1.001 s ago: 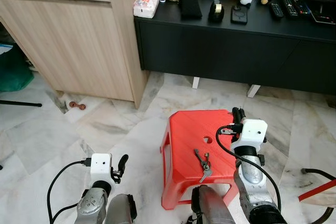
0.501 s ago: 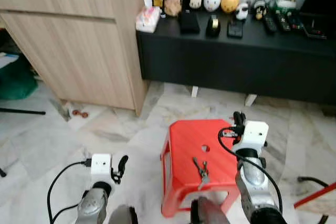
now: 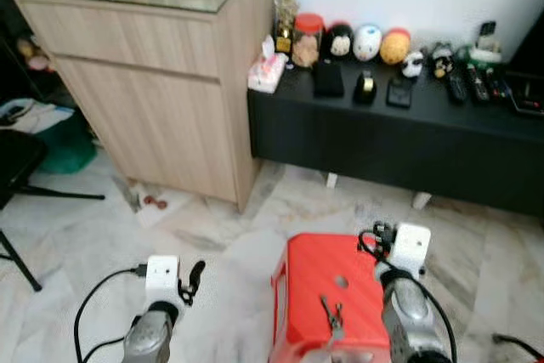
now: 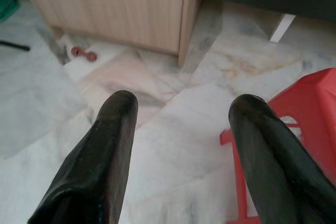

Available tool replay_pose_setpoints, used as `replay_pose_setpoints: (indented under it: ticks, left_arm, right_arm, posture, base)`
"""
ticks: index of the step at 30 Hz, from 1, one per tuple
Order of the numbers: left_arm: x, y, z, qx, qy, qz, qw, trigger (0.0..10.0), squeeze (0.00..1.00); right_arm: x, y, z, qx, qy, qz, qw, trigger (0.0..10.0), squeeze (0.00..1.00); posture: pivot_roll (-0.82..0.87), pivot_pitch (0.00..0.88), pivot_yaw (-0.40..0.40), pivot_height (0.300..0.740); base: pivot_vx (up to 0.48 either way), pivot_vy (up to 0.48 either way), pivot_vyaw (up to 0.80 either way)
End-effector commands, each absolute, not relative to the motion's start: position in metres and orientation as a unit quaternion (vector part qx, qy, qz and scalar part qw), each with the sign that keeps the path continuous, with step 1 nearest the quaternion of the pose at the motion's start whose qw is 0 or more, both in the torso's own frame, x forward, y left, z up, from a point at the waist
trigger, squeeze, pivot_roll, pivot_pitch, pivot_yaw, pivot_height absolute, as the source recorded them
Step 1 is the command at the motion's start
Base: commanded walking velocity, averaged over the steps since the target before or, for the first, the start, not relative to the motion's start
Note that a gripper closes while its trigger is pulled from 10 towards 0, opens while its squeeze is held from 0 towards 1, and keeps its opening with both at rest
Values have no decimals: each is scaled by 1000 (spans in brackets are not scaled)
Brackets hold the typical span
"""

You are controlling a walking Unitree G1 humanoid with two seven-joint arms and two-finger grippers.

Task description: Hang keys on a hook

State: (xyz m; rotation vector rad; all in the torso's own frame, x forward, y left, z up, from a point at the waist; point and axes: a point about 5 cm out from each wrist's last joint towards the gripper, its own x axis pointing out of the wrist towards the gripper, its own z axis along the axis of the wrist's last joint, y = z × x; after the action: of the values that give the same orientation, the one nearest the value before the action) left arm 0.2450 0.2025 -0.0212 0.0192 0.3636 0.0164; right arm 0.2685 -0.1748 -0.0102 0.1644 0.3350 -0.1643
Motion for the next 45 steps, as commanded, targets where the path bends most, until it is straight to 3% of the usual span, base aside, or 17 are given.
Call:
replay_pose_setpoints:
  ticks: [1, 14, 45]
  left_arm:
    - [235, 206, -31, 9, 210, 18, 977, 10000, 0]
    - [219, 212, -47, -40, 268, 61, 961, 10000, 0]
    - [223, 218, -44, -45, 260, 76, 962, 10000, 0]
  right_arm:
    - [263, -179, -17, 85, 185, -91, 975, 10000, 0]
    - [265, -175, -17, 94, 185, -87, 974, 10000, 0]
    - [279, -170, -5, 102, 162, -84, 978, 10000, 0]
  posture:
    - [-14, 0, -36, 740]
    - [-12, 0, -28, 740]
    - [-8, 0, -37, 740]
  base:
    - [0, 0, 0]
    - [0, 0, 0]
    - [-269, 0, 0]
